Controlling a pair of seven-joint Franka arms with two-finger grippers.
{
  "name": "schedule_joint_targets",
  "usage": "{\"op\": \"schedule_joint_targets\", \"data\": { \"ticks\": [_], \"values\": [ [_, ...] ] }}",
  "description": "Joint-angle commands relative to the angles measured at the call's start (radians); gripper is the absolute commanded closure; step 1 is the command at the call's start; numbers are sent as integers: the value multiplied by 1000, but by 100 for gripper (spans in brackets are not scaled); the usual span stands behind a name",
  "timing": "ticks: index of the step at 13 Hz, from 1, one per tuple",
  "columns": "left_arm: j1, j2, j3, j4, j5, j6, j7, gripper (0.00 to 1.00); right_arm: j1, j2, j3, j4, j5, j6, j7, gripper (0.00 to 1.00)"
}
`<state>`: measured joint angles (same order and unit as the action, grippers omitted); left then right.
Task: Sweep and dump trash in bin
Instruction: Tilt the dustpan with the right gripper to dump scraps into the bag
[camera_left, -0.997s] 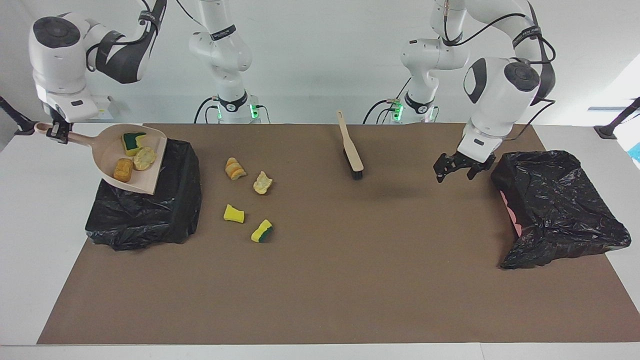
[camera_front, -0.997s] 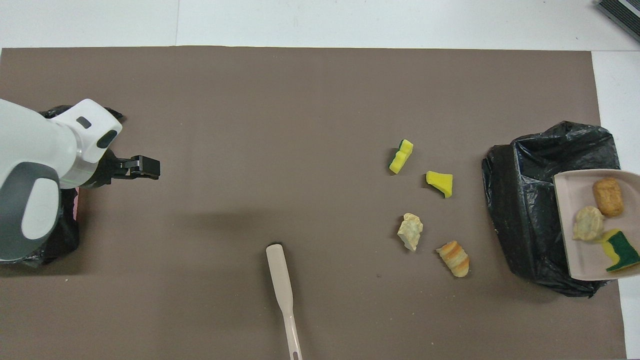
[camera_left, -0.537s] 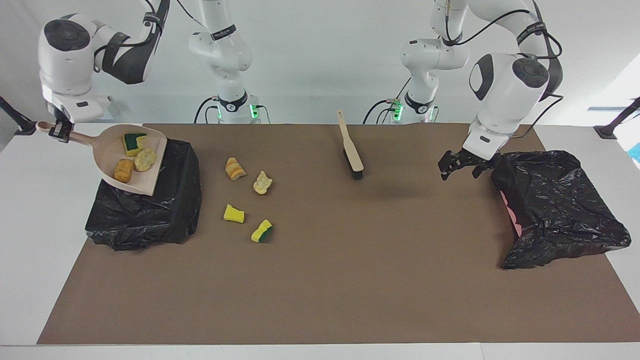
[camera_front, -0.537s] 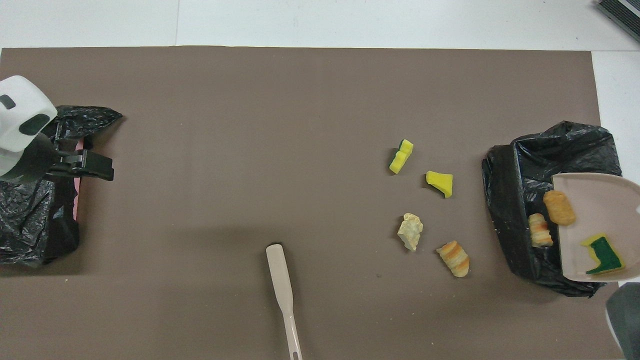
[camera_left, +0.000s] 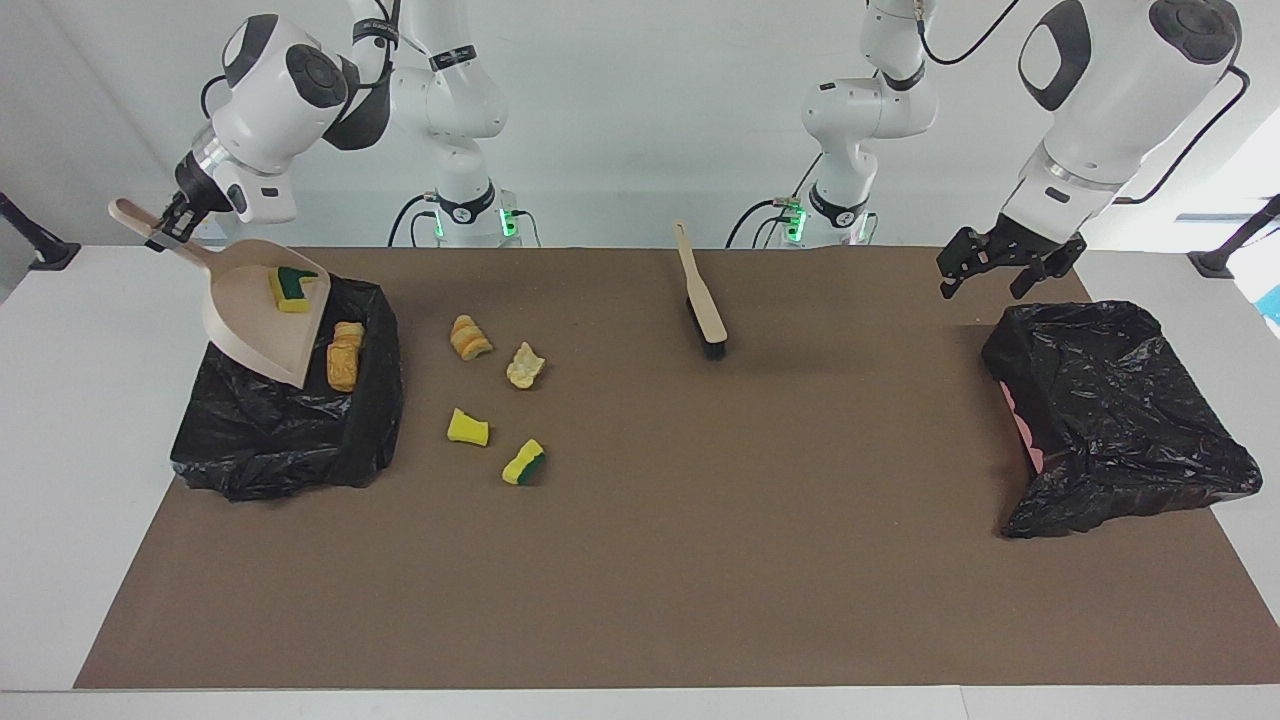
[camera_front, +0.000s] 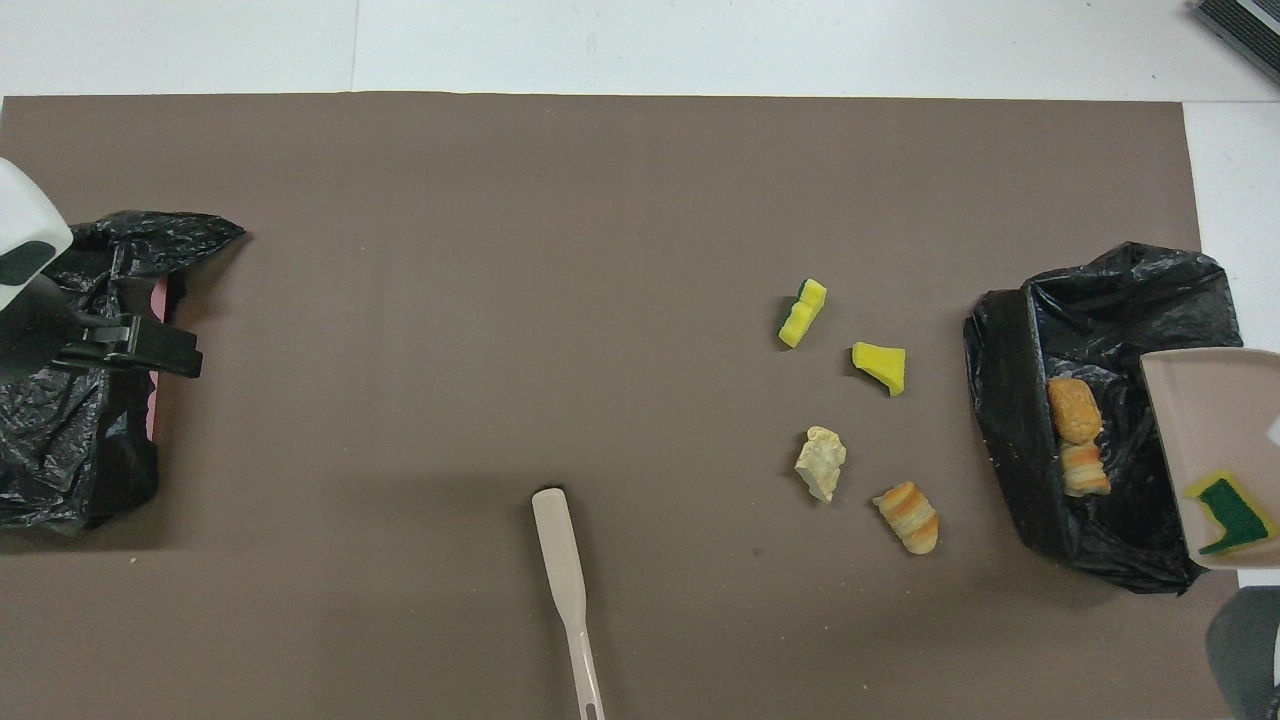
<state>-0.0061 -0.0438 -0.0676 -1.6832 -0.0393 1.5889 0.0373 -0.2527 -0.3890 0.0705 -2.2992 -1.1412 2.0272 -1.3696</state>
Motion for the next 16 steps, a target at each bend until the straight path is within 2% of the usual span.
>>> {"op": "schedule_joint_targets", "data": {
  "ticks": [1, 6, 10, 12, 16],
  "values": [
    [15, -16, -6, -12, 7, -9, 30, 0, 0, -31, 17, -13, -87, -1, 44, 100],
    [15, -14, -6, -10, 10, -4, 30, 0, 9, -31, 63, 9, -155, -62, 142, 100],
    [15, -14, -6, -9, 10, -4, 32, 0, 12, -28, 77, 17, -155, -108, 159, 100],
    [15, -13, -6, -10, 10, -4, 30, 0, 12, -7, 81, 65, -123, -111, 164, 100],
    [15, -13, -6, -9, 10, -4, 30, 0, 12, 38, 83, 164, 102, -180, 202, 100]
  ]
}}
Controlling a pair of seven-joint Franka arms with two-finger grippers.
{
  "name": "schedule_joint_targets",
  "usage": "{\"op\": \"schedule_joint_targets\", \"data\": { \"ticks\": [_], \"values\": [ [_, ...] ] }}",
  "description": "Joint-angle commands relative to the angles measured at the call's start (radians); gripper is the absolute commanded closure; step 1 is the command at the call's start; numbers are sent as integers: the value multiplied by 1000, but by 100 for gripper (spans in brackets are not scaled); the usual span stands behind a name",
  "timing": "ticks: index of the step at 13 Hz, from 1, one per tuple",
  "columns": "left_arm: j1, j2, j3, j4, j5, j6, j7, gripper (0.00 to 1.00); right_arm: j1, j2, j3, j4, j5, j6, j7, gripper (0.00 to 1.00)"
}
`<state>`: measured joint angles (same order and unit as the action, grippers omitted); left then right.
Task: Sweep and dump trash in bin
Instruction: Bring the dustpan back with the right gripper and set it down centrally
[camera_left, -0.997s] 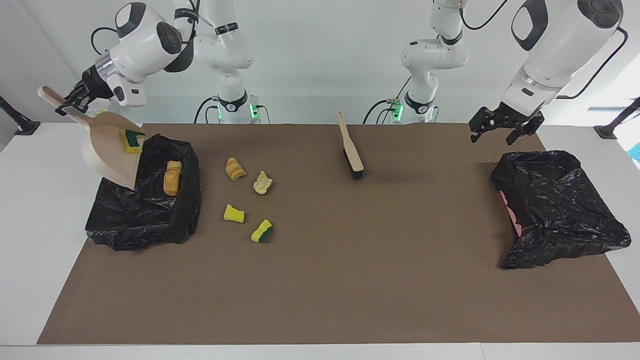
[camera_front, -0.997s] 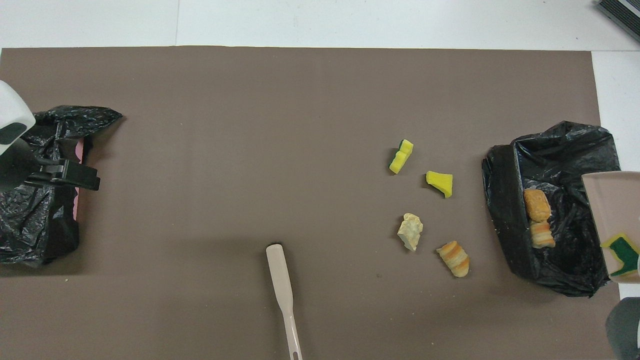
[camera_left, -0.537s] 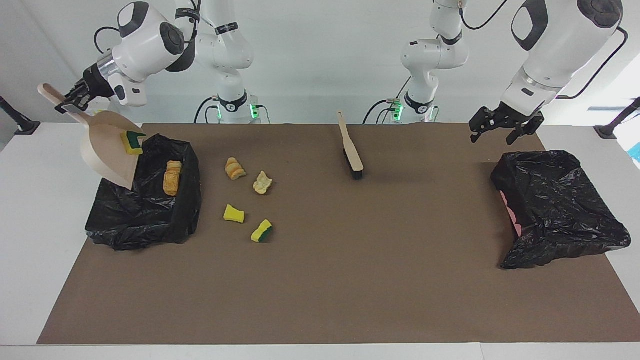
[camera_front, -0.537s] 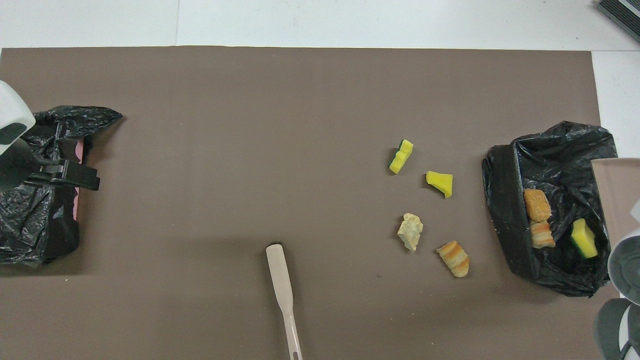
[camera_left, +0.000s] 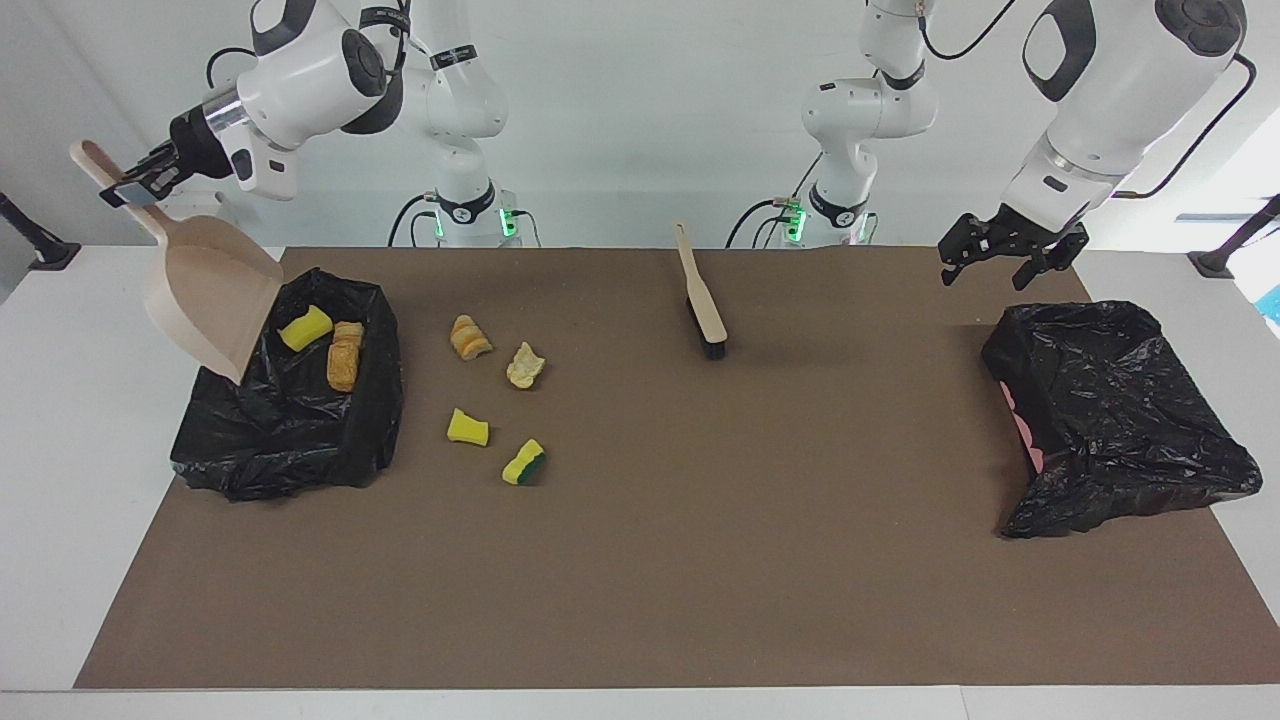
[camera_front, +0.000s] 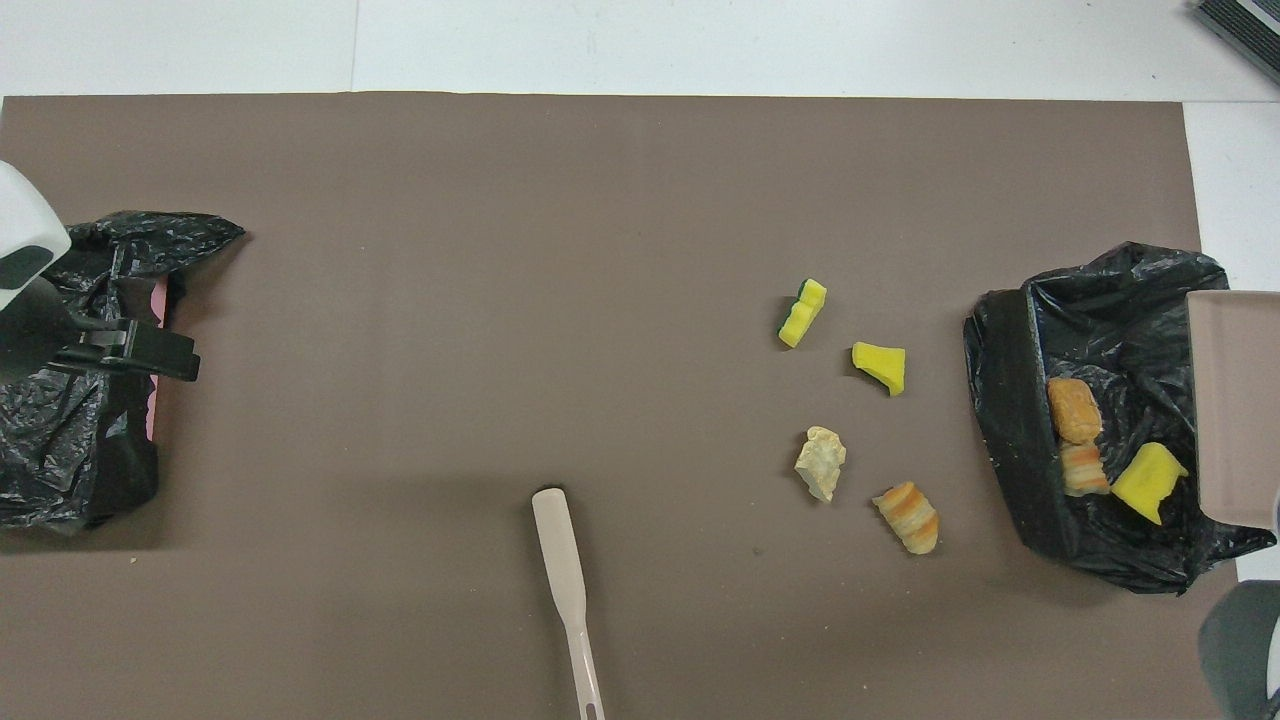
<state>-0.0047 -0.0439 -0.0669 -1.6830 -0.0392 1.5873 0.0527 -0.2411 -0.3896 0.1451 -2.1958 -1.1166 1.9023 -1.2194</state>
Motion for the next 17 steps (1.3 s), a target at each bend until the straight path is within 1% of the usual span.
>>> {"op": "schedule_joint_targets", "data": {
  "ticks": [1, 2, 4, 5, 7, 8, 10, 11, 13, 17],
  "values": [
    [14, -14, -7, -11, 10, -3, 15, 0, 5, 53, 25, 77, 124, -71, 67, 100],
    [14, -14, -7, -9, 10, -3, 16, 0, 8, 76, 40, 108, 192, -84, 89, 100],
    [14, -14, -7, -11, 10, -3, 15, 0, 9, 133, 42, 180, 337, -126, 174, 100],
    [14, -13, -7, -11, 10, -3, 15, 0, 14, 149, 44, 200, 374, -126, 213, 100],
    [14, -14, -7, -11, 10, -3, 15, 0, 55, 175, 44, 237, 475, -130, 315, 100],
    [14, -14, -7, -9, 10, -3, 15, 0, 71, 187, 44, 255, 522, -131, 378, 100],
    [14, -14, -7, -9, 10, -3, 15, 0, 91, 221, 44, 293, 686, -114, 579, 100],
    [14, -14, -7, -9, 10, -3, 15, 0, 106, 256, 45, 329, 722, -118, 639, 100],
    [14, -16, -7, -9, 10, -3, 15, 0, 186, 331, 45, 405, 776, -129, 788, 100],
    [14, -14, -7, -9, 10, -3, 15, 0, 298, 463, 47, 523, 926, -130, 1104, 100]
  ]
}}
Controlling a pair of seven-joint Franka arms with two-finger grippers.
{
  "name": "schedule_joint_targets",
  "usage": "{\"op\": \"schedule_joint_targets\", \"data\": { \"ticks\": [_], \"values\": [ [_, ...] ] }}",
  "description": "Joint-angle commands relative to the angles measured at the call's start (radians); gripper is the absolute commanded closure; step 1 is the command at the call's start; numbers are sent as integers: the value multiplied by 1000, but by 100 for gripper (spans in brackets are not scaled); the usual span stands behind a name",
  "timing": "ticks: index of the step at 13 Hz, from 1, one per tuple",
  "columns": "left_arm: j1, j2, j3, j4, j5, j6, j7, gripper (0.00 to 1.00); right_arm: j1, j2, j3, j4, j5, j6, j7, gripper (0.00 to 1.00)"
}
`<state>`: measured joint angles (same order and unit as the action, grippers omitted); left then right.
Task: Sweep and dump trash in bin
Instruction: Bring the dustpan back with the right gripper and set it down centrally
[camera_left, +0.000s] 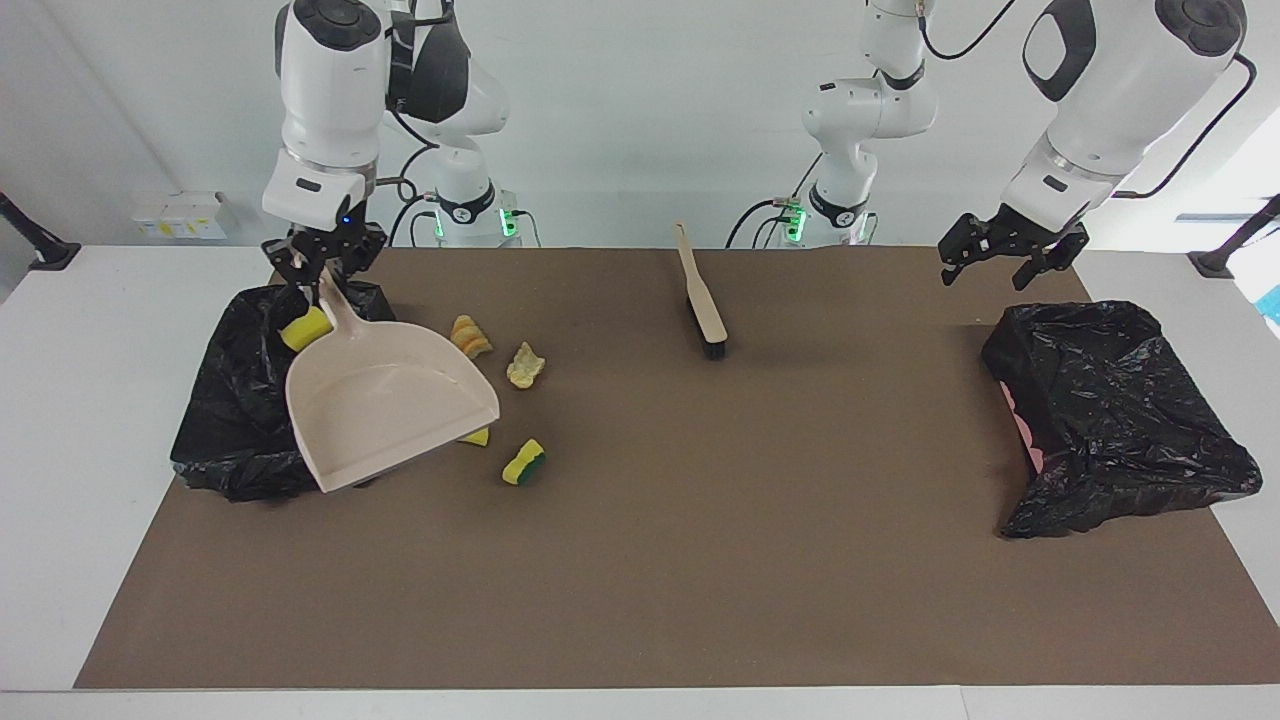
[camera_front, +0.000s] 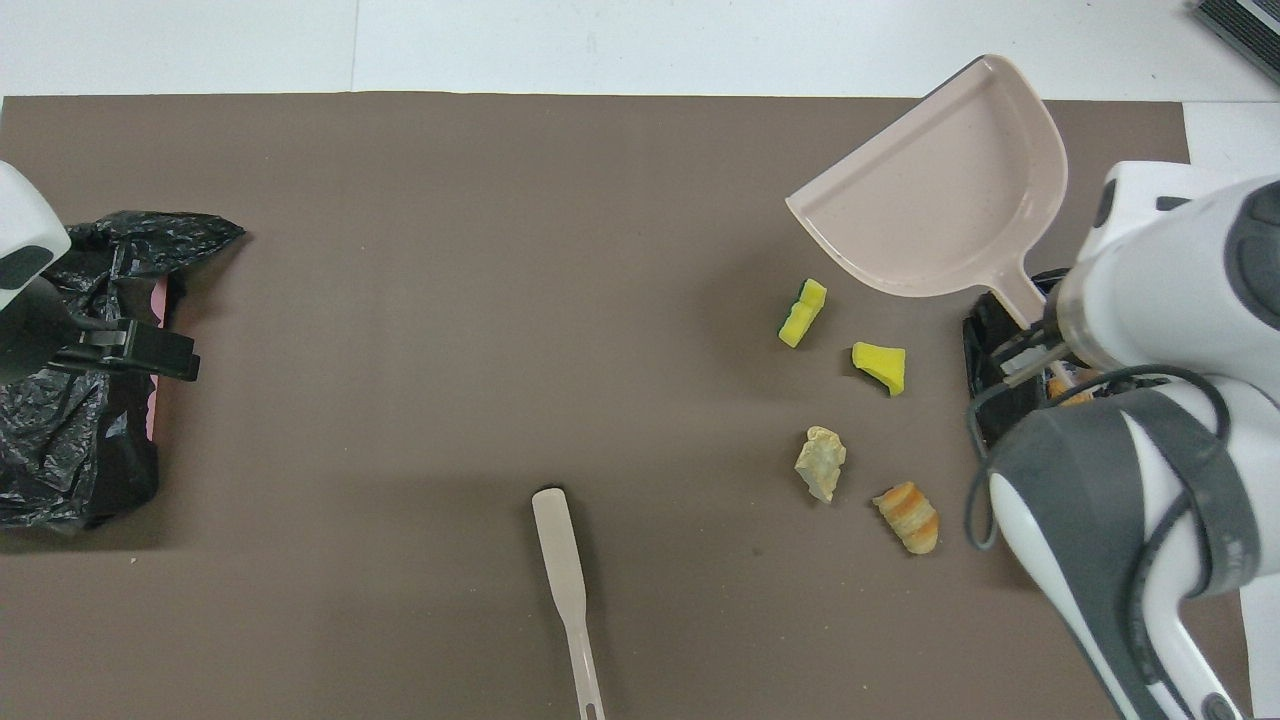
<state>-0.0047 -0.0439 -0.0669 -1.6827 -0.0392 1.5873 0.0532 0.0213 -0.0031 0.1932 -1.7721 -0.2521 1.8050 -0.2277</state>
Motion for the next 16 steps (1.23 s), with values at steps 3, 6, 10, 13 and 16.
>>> {"op": "schedule_joint_targets", "data": {
  "ticks": [3, 6, 10, 13, 16],
  "values": [
    [14, -16, -7, -9, 10, -3, 14, 0, 147, 217, 2, 239, 100, -84, 375, 100],
    [14, -16, -7, -9, 10, -3, 14, 0, 262, 395, 2, 437, 143, -98, 626, 100],
    [14, -14, -7, -9, 10, -3, 16, 0, 382, 569, 2, 587, 188, -101, 806, 100],
    [14, -16, -7, -9, 10, -3, 14, 0, 466, 701, 3, 666, 191, -96, 919, 100],
    [14, -16, -7, -9, 10, -3, 14, 0, 485, 739, 12, 681, 240, -66, 949, 100]
  ]
}}
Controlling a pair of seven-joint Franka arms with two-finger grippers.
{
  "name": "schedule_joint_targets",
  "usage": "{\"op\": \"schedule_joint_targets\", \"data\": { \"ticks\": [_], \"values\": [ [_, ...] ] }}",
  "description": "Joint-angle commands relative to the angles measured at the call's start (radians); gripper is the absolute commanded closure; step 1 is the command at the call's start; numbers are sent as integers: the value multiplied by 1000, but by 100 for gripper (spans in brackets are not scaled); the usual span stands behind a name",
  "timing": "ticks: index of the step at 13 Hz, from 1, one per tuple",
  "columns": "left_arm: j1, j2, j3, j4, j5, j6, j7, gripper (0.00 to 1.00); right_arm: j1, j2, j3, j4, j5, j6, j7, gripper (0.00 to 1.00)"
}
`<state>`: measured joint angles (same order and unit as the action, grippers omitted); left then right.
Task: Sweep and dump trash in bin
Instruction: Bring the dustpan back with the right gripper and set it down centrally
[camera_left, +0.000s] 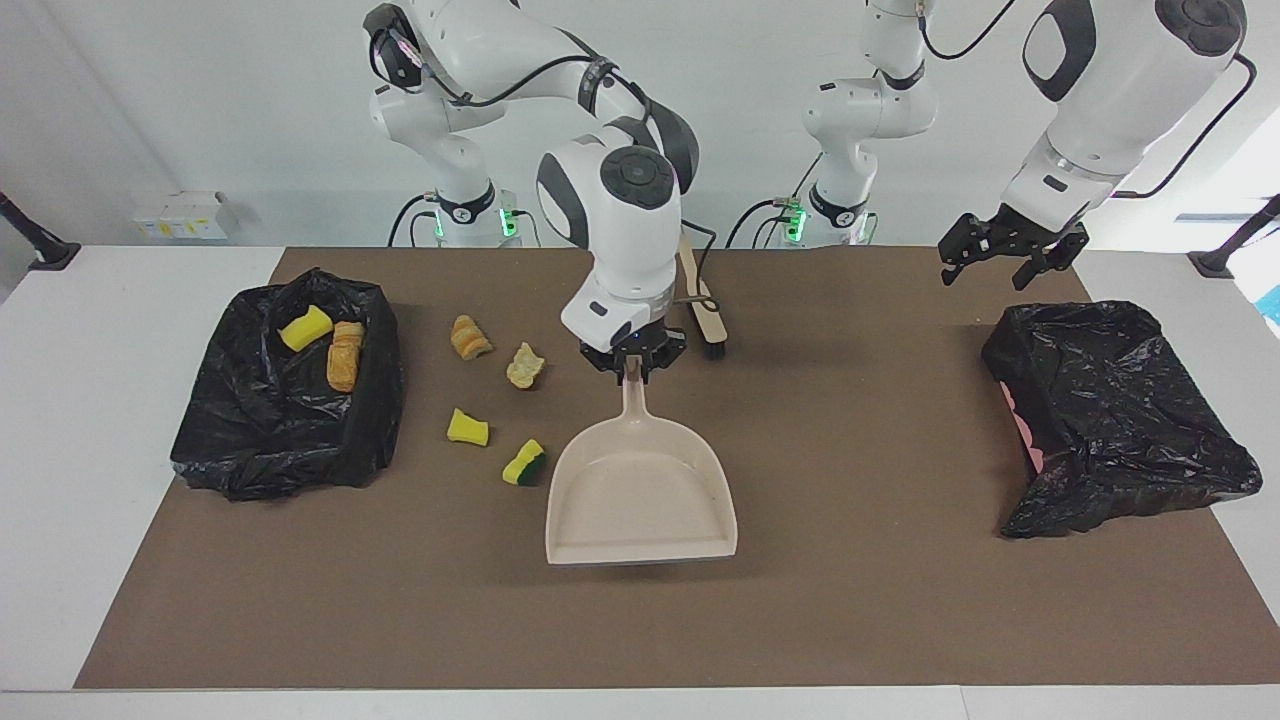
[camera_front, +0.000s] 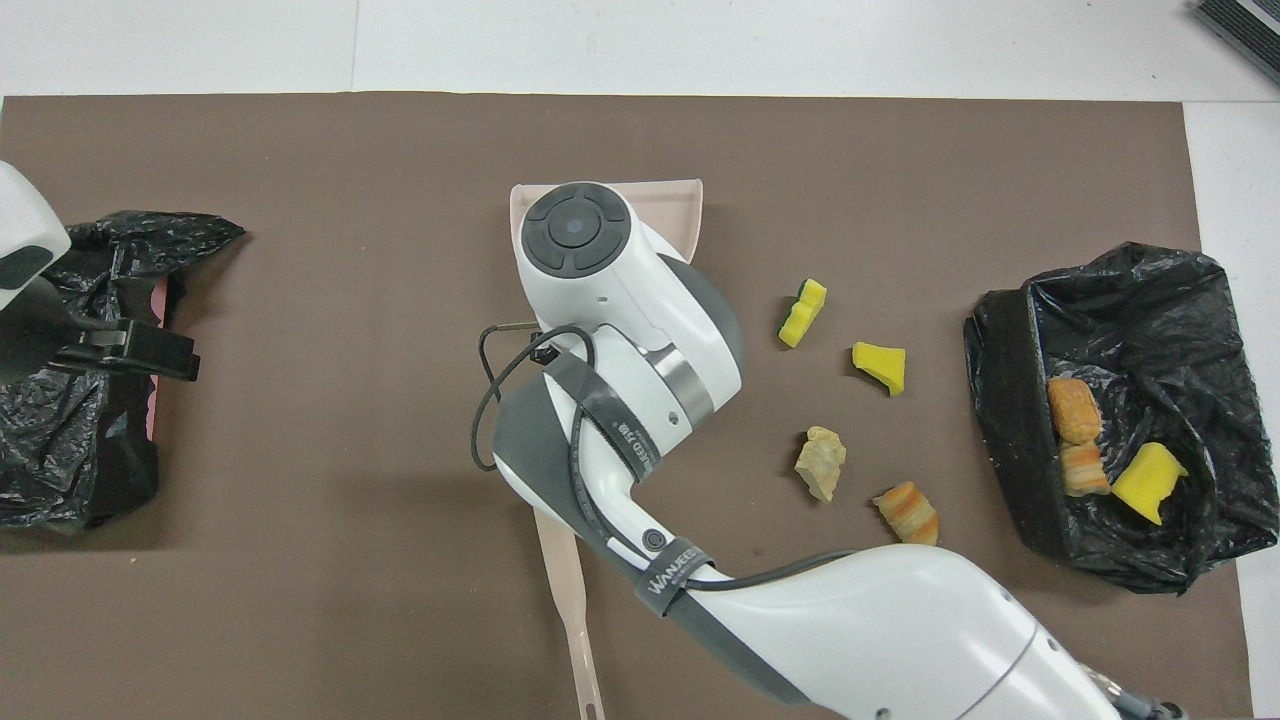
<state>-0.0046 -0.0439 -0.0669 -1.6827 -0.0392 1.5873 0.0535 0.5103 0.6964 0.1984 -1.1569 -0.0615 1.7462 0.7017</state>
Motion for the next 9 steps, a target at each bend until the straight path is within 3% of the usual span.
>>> {"op": "schedule_joint_targets", "data": {
  "ticks": [1, 7, 9],
  "values": [
    [14, -14, -7, -9, 10, -3, 16, 0, 19, 63, 7, 72, 51, -1, 51, 100],
    [14, -16, -7, -9, 10, -3, 14, 0, 36, 92, 27, 71, 54, 15, 64, 100],
    [14, -16, -7, -9, 10, -3, 14, 0, 30, 91, 26, 69, 54, 10, 61, 89]
  ]
}}
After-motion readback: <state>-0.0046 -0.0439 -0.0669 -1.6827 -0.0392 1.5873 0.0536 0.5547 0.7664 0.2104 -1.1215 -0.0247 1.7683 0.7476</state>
